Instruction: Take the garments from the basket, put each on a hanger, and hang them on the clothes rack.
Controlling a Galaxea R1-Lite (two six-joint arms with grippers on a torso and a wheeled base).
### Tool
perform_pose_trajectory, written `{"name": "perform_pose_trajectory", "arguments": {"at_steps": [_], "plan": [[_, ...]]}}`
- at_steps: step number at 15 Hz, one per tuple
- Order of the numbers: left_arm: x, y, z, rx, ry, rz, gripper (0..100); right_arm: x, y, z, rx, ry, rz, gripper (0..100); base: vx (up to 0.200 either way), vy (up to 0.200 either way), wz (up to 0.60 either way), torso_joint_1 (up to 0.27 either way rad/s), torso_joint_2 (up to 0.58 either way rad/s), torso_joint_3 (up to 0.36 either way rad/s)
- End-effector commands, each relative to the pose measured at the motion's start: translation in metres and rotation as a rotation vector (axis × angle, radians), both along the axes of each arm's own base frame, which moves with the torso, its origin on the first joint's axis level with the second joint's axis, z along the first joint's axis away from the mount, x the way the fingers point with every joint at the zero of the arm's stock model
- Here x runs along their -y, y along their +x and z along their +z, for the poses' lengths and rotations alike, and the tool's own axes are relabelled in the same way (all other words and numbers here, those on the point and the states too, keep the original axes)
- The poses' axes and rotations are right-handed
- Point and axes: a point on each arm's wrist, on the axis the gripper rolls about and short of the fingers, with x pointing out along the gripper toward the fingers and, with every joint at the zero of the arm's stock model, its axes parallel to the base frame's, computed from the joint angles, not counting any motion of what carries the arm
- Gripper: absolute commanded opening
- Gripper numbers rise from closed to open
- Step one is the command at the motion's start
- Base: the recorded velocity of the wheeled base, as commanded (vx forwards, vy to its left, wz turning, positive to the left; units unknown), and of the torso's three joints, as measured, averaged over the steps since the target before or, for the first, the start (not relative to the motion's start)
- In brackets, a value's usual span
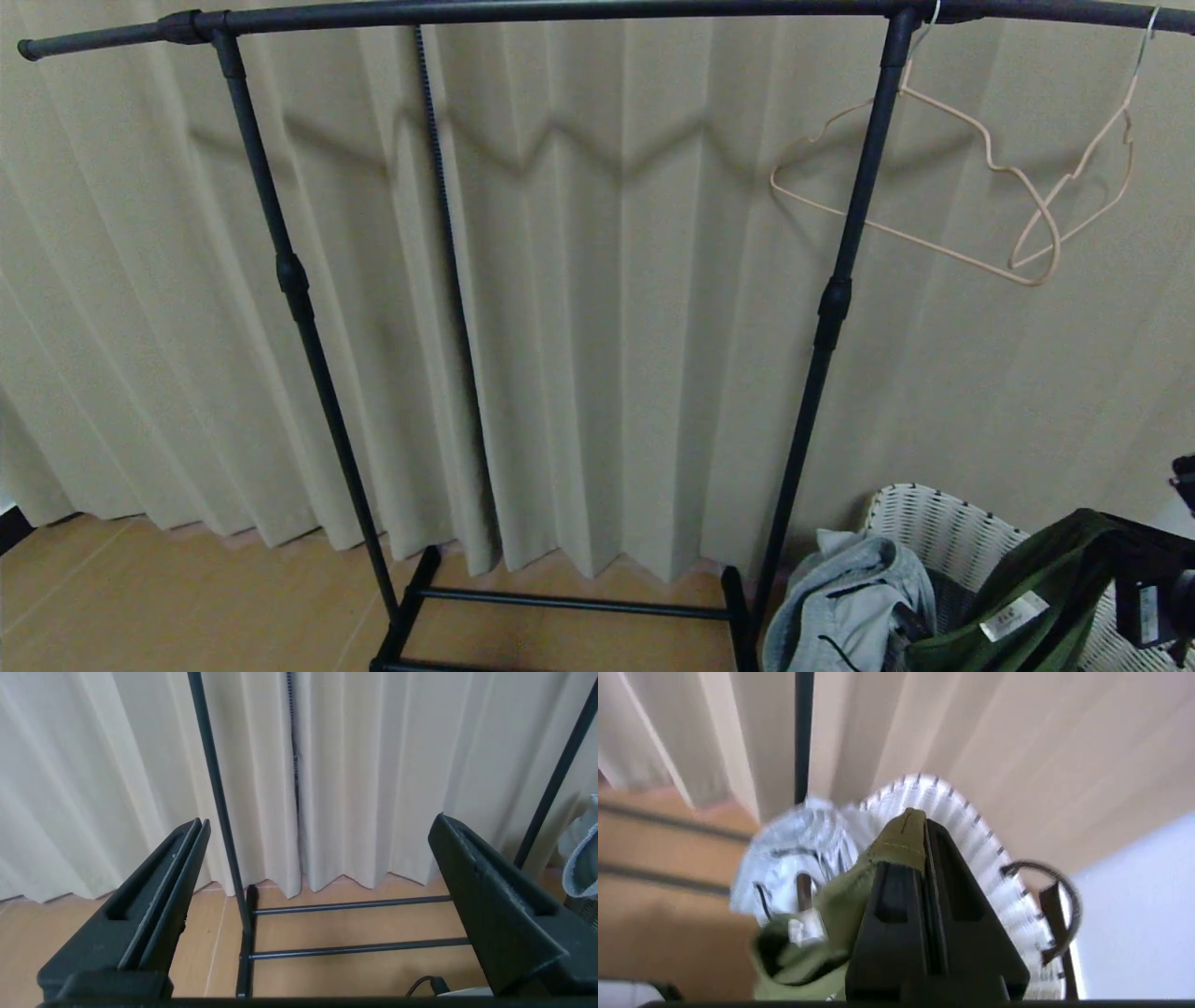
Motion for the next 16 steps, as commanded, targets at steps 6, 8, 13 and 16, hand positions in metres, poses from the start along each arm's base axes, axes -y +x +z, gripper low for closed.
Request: {"name": "perform_pose_trajectory", "arguments": {"at_steps": [6,8,13,16], "plan": [[0.000,0.000,0.000,0.000,0.005,-0.003,100,0.000,-0.047,0.024,0.141,0.018,-0.001,0,-0.133,0.000,0.00,0.003,0.00,-0.001],[0.000,0.000,0.000,0.000,0.005,-0.001,100,-0.001,-0.046,0.023,0.131,0.017,0.004,0,-0.200,0.000,0.00,-0.002,0.00,0.002],[0.000,0.000,0.000,-0.001,-0.002,0.003,100,-0.003,-0.034,0.022,0.086,0.028,0.048,0,-0.040,0.000,0.00,0.000,0.00,0.000],[0.000,0.000,0.000,0.000,0.002,0.002,100,-0.012,-0.018,0.029,0.062,0.058,0.182,0,0.000,0.000,0.00,0.000,0.00,0.000]]}}
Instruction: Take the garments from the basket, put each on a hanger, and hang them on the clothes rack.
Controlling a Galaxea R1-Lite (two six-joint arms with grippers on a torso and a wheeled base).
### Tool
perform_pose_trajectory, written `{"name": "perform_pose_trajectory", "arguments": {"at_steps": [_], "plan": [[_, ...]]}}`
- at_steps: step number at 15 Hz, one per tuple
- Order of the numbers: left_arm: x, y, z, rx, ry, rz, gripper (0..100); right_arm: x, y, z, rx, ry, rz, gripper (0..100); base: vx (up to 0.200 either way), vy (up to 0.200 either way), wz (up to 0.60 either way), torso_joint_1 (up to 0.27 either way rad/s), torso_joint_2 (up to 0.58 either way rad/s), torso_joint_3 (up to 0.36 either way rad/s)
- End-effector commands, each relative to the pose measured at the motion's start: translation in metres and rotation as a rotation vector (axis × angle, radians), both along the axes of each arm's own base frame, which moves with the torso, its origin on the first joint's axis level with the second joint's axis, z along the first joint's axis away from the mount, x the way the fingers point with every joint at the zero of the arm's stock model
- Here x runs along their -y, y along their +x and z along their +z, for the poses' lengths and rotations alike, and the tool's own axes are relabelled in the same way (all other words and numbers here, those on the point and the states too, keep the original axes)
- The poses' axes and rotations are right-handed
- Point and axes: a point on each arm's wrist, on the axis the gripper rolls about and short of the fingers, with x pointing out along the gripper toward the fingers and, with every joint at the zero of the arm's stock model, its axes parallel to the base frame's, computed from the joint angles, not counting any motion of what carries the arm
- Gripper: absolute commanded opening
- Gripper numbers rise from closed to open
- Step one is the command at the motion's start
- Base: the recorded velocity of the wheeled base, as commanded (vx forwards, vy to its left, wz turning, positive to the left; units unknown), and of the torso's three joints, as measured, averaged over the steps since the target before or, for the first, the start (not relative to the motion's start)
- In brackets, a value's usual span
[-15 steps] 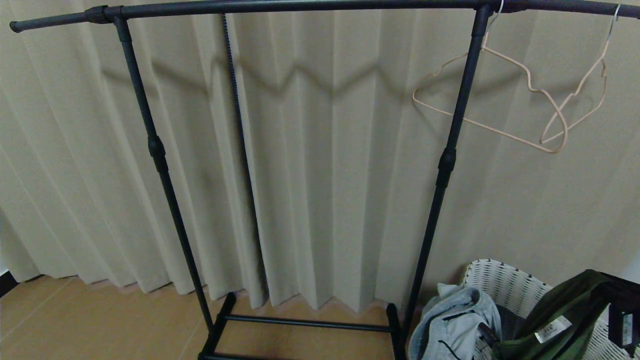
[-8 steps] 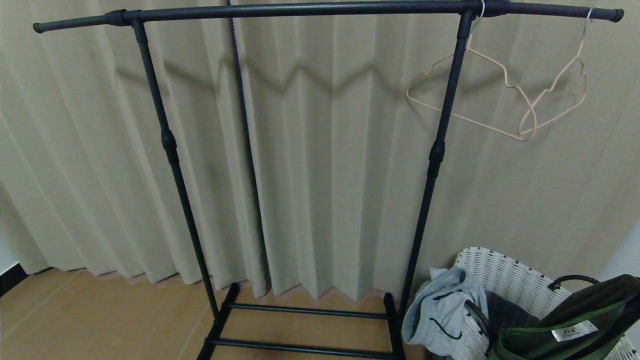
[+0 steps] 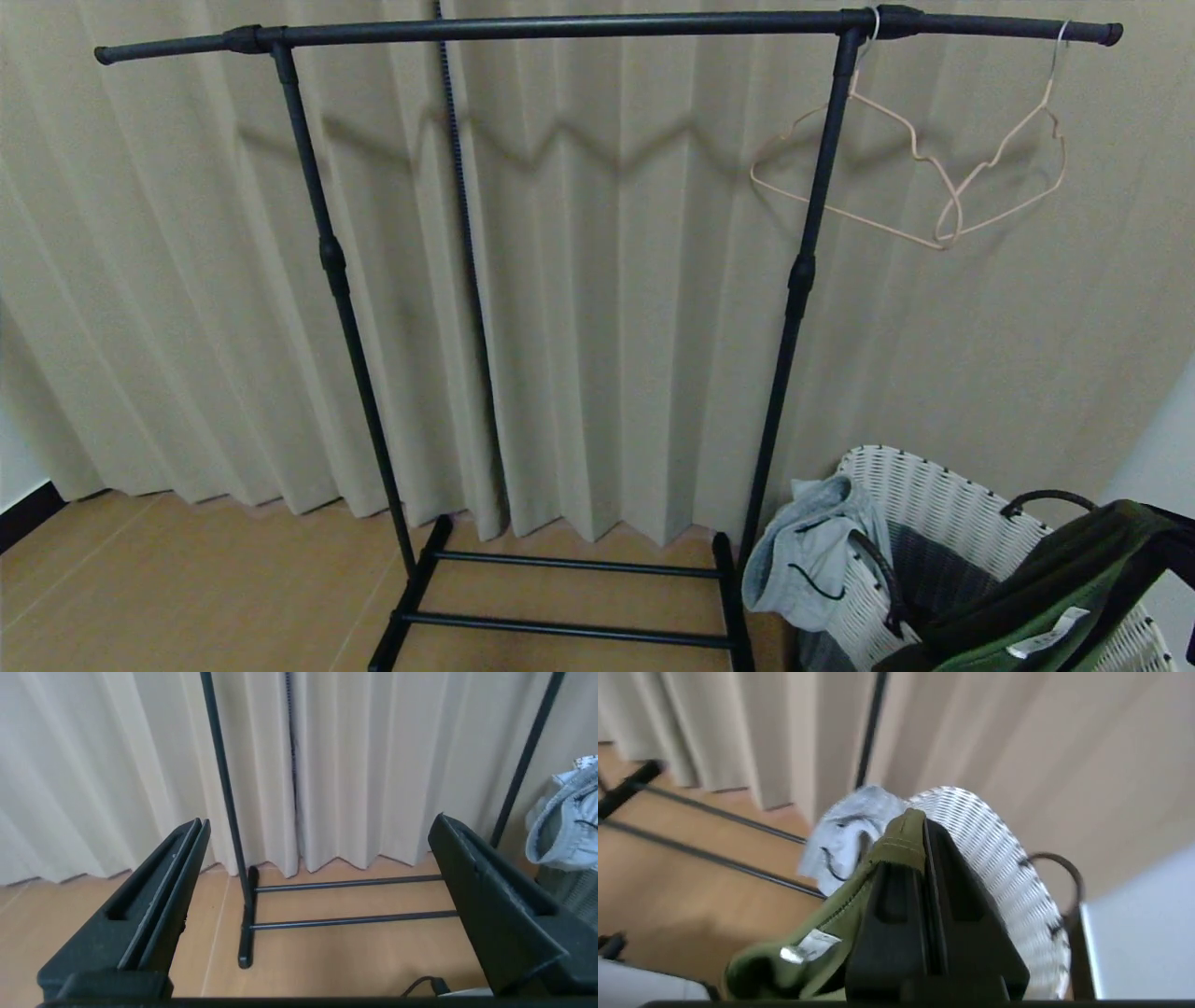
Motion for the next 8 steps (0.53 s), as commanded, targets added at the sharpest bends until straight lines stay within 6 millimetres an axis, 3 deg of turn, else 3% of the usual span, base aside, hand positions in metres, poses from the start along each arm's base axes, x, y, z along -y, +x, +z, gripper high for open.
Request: {"name": "perform_pose_trajectory", "arguments": {"at_steps": [1,4,8], "plan": [[0.000,0.000,0.000,0.000,0.004,-0.003,100,-0.007,0.018,0.006,-0.028,0.001,0.062,0,0.000,0.000,0.00,0.000,0.00,0.000],[0.002,0.000,0.003,0.031,0.015,-0.074,100,-0.021,0.020,0.015,-0.006,0.003,0.176,0,0.000,0.000,0.00,0.000,0.00,0.000],[0.006,-0.016,0.046,0.258,0.032,-0.341,100,-0.057,0.036,0.039,0.028,0.012,0.396,0,0.000,0.000,0.00,0.000,0.00,0.000]]}}
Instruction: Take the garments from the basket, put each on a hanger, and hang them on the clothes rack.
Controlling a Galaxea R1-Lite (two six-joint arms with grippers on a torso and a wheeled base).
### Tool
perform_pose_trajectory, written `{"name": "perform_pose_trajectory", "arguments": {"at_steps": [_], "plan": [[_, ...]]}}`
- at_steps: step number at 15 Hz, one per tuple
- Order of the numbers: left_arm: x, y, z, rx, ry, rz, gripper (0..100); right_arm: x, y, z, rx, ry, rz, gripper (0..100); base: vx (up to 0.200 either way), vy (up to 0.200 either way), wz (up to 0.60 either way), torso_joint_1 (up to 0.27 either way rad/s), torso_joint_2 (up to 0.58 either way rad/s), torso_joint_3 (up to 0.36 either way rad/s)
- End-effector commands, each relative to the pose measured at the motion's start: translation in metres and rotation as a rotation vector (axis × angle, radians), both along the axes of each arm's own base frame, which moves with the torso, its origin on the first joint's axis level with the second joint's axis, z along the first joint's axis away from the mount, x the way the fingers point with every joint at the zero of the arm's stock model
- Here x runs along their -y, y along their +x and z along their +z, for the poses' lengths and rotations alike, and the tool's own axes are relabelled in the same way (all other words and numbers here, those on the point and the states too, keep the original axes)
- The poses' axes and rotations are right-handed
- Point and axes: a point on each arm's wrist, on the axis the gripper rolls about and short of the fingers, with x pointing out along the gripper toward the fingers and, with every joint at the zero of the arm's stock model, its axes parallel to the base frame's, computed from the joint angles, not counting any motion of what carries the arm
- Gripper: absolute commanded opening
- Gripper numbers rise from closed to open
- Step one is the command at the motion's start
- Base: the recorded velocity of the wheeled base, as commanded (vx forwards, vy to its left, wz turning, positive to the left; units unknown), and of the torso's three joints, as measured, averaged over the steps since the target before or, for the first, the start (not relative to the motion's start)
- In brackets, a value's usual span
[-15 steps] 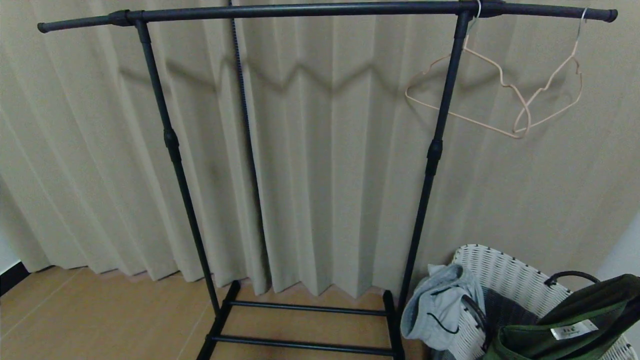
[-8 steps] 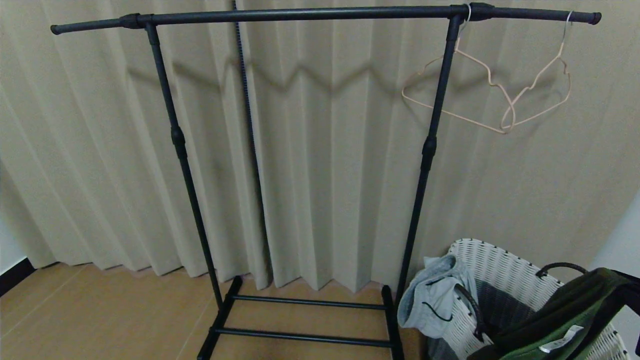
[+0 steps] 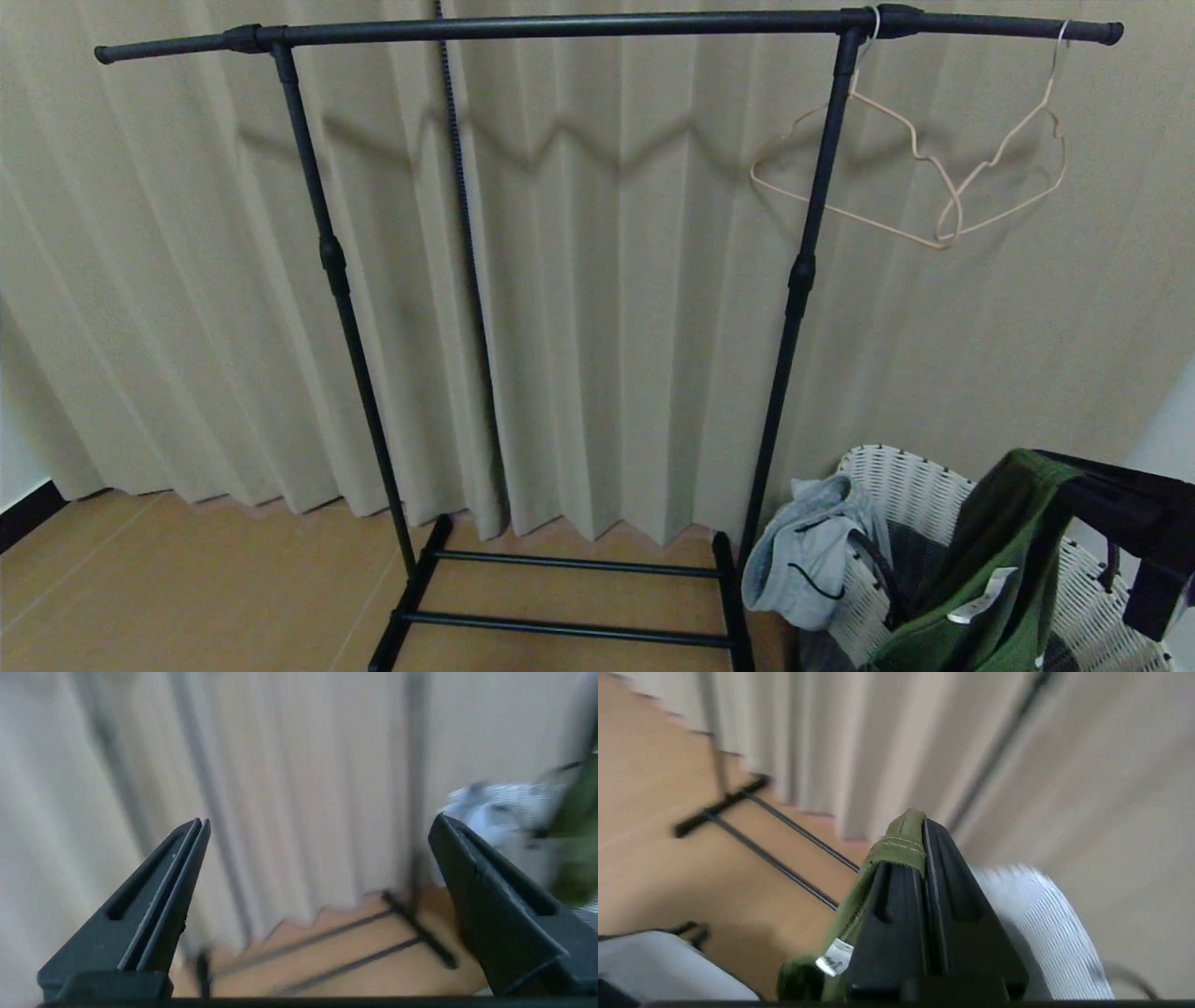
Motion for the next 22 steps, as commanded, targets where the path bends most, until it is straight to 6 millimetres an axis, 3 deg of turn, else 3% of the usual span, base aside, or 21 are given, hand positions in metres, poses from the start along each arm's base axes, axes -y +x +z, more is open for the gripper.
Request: {"name": "perform_pose_trajectory", "arguments": {"at_steps": [1,3,5,6,7,9,13,14,16,17,22], "plan": [[0.001,-0.008,0.035,0.067,0.015,-0.084,100,-0.026,0.021,0.012,-0.013,-0.006,0.110,0,0.000,0.000,0.00,0.000,0.00,0.000],[0.003,0.009,0.061,-0.021,0.025,-0.115,100,-0.039,0.037,0.016,-0.030,-0.012,0.131,0,0.000,0.000,0.00,0.000,0.00,0.000],[0.006,0.044,0.094,-0.129,0.059,-0.133,100,-0.056,0.050,0.018,-0.030,0.003,0.171,0,0.000,0.000,0.00,0.000,0.00,0.000],[0.007,0.050,0.099,-0.139,0.070,-0.137,100,-0.058,0.052,0.017,-0.029,0.007,0.175,0,0.000,0.000,0.00,0.000,0.00,0.000],[0.011,0.079,0.120,-0.176,0.130,-0.157,100,-0.067,0.059,0.015,-0.006,0.042,0.187,0,0.000,0.000,0.00,0.000,0.00,0.000],[0.024,0.109,0.139,-0.206,0.169,-0.259,100,-0.073,0.064,0.017,0.014,0.063,0.199,0,0.000,0.000,0.00,0.000,0.00,0.000],[0.055,0.134,0.130,-0.325,0.207,-0.380,100,-0.081,0.061,0.018,-0.010,0.102,0.272,0,0.000,0.000,0.00,0.000,0.00,0.000],[0.078,0.143,0.117,-0.381,0.208,-0.437,100,-0.087,0.054,0.020,-0.034,0.156,0.303,0,0.000,0.000,0.00,0.000,0.00,0.000],[0.098,0.148,0.107,-0.393,0.189,-0.471,100,-0.090,0.049,0.026,-0.030,0.189,0.324,0,0.000,0.000,0.00,0.000,0.00,0.000],[0.118,0.153,0.097,-0.417,0.198,-0.465,100,-0.093,0.046,0.029,-0.028,0.206,0.365,0,0.000,0.000,0.00,0.000,0.00,0.000],[0.176,0.146,0.072,-0.562,0.250,-0.594,100,-0.108,0.036,0.042,0.035,0.295,0.455,0,0.000,0.000,0.00,0.000,0.00,0.000]]}}
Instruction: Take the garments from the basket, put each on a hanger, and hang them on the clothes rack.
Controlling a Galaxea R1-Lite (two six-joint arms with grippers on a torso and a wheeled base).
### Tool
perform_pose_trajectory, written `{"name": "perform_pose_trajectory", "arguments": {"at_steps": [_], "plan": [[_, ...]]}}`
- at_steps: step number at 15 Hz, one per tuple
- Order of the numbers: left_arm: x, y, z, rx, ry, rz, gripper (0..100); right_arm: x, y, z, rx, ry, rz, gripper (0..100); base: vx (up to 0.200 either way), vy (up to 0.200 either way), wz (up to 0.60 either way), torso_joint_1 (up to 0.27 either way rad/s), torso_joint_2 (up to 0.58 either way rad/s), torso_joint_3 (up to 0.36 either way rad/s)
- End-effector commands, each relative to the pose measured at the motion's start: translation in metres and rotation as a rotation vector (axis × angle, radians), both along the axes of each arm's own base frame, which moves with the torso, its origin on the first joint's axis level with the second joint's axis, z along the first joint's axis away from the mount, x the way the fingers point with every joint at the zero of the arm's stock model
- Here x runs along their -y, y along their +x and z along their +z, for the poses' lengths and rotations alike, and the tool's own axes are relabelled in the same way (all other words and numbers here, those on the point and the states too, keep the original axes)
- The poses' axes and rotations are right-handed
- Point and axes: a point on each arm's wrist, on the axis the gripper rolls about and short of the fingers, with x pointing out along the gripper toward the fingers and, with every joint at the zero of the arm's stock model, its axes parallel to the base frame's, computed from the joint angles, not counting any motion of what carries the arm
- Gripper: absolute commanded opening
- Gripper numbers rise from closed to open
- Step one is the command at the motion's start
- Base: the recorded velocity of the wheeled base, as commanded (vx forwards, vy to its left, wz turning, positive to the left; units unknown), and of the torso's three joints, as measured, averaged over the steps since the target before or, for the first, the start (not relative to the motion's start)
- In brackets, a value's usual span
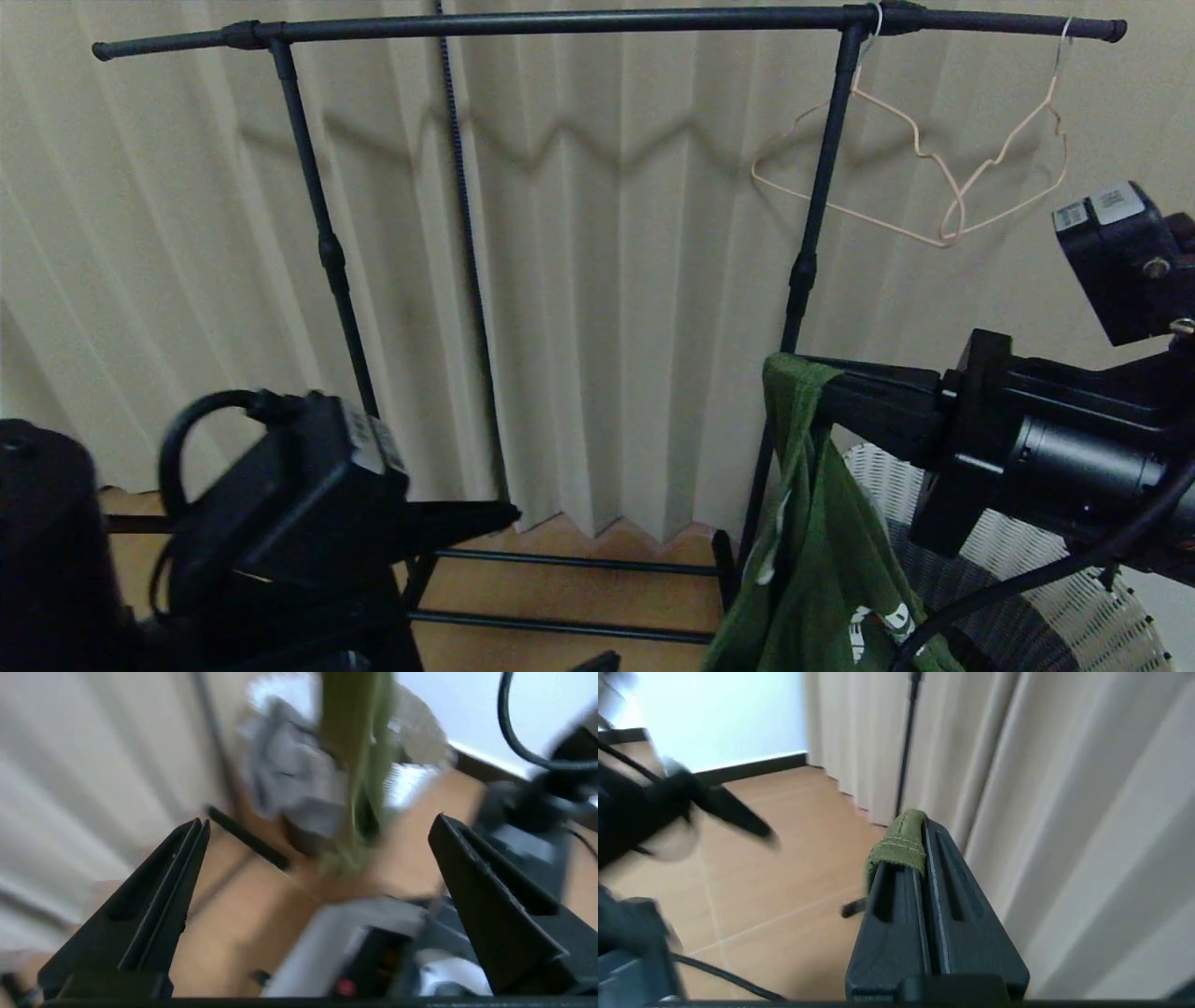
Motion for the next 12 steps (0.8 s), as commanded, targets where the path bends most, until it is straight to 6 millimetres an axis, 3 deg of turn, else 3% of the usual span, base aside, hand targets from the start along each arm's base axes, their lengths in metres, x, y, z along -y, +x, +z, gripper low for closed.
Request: {"name": "perform_pose_trajectory", "arguments": {"at_steps": [1,8,12], "plan": [[0.035,0.006,-0.027,-0.079,0.070,-0.055,100,-0.005,-0.007,0.002,0.006,0.009,0.040,0,0.000,0.000,0.00,0.000,0.00,0.000],[0.072,0.030,-0.053,-0.086,0.033,-0.037,100,-0.011,-0.013,0.004,0.011,0.036,0.078,0,0.000,0.000,0.00,0.000,0.00,0.000],[0.081,0.045,-0.057,-0.068,-0.011,0.112,100,-0.013,-0.016,0.003,0.007,0.034,0.092,0,0.000,0.000,0.00,0.000,0.00,0.000]]}}
